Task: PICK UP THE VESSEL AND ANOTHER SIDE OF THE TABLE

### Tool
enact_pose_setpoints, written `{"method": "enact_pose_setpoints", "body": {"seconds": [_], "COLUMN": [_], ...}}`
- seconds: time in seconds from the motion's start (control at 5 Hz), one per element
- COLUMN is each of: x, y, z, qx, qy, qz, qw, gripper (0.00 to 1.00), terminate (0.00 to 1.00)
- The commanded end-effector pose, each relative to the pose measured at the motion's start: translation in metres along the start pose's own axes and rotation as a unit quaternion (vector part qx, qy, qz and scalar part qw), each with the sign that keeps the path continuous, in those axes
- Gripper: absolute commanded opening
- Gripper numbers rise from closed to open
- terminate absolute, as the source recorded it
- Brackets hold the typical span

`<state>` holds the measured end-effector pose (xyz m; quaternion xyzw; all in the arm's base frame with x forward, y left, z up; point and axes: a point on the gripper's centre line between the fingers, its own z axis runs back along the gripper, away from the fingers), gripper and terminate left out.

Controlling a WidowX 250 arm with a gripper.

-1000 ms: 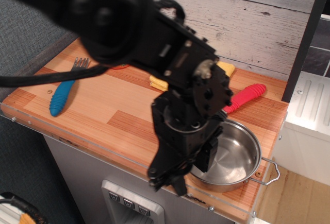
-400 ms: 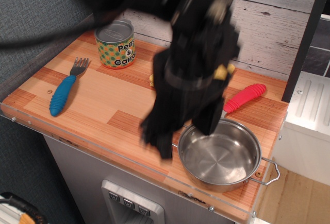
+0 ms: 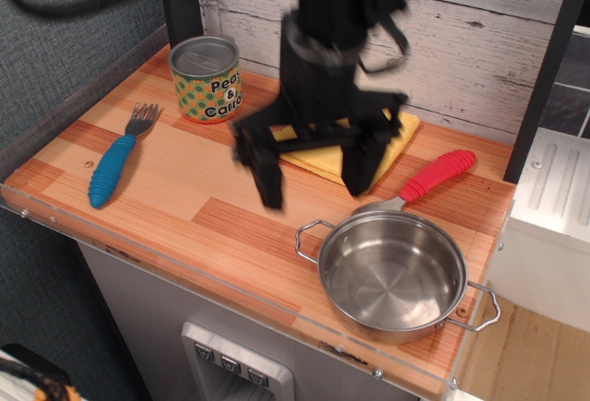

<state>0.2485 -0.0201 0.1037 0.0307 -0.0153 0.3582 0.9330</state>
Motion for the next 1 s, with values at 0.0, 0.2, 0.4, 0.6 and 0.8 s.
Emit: {"method": "enact_pose_setpoints", "body": {"seconds": [0.0, 0.2, 0.4, 0.6, 0.8], "x": [0.040, 0.048, 0.050, 0.053, 0.048], "y": [0.032, 0.065, 0.093, 0.118, 0.132], "z": [0.027, 0.022, 0.019, 0.017, 0.013], "qx": [0.040, 0.056, 0.072, 0.075, 0.065], "qy": [-0.003, 0.022, 0.059, 0.065, 0.027], "qz": [-0.112, -0.097, -0.088, -0.038, 0.045], "qw": [0.9929, 0.9934, 0.9918, 0.9943, 0.9965], "gripper": [1.00, 1.00, 1.00, 1.00, 1.00], "terminate": [0.00, 0.00, 0.00, 0.00, 1.00]}}
